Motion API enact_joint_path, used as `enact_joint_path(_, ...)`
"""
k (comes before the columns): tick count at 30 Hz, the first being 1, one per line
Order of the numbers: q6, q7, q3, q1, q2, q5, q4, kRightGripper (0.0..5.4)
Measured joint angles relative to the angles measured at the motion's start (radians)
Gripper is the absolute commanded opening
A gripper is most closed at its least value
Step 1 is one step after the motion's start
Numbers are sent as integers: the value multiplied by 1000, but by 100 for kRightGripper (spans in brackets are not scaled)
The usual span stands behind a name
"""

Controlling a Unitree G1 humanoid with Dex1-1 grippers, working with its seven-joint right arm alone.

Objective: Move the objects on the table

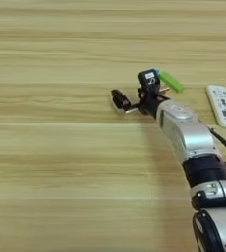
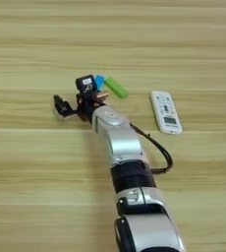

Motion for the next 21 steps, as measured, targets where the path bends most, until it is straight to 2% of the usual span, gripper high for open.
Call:
enact_joint_path(6, 0, -5, -20, 4, -5, 2, -15, 537)
enact_joint_path(13, -1, -52, -88, 30, -17, 9, -42, 537)
enact_joint_path(21, 6, -89, -118, 62, -28, 8, -64, 537)
